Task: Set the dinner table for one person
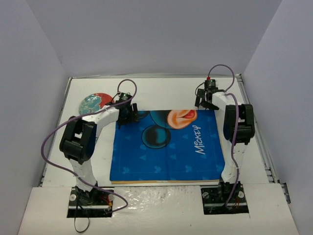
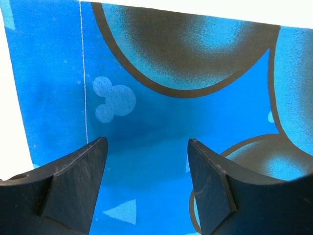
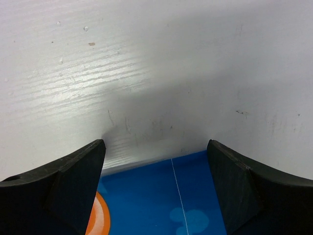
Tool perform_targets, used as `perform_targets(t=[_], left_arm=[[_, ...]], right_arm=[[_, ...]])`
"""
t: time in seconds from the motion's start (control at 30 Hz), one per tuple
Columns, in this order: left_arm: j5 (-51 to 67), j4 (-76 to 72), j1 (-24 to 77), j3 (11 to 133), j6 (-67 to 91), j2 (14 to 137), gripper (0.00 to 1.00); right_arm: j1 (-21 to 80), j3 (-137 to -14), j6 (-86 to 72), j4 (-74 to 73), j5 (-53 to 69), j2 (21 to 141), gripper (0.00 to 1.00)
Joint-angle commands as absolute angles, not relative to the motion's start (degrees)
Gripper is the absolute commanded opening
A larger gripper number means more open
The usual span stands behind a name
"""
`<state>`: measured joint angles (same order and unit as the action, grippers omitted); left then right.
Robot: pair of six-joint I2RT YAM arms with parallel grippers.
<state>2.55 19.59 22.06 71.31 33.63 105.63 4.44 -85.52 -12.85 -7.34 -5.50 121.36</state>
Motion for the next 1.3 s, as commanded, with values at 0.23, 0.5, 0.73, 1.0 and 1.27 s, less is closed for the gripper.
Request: perform_targets(t=[0.23,0.5,0.73,1.0,1.27], left_arm=[[0.6,19.4,22.0,72.6,32.9,99.6,0.63],[-0.7,21.7,21.8,72.3,34.5,102.1,0.63],[-1.1,24.6,21.1,75.8,35.2,107.5,0.63],[-0.7,27.1,19.1,83.7,34.6,116.8,0.62],[-0.5,28.0,17.0,93.0,35.2,124.3,0.62]], right_arm=[[4.6,-79.8,-11.3,-9.6,-0.7,100.8,0.85],[4.7,-68.0,-15.6,-10.3,1.2,99.0,0.86],[4.8,-67.0,-16.4,-8.9,0.5,103.5,0.87],[4.9,-70.8,-17.5,-7.1,0.5,113.3,0.87],[4.8,-80.2,-17.0,-7.1,0.2,120.5,0.87]])
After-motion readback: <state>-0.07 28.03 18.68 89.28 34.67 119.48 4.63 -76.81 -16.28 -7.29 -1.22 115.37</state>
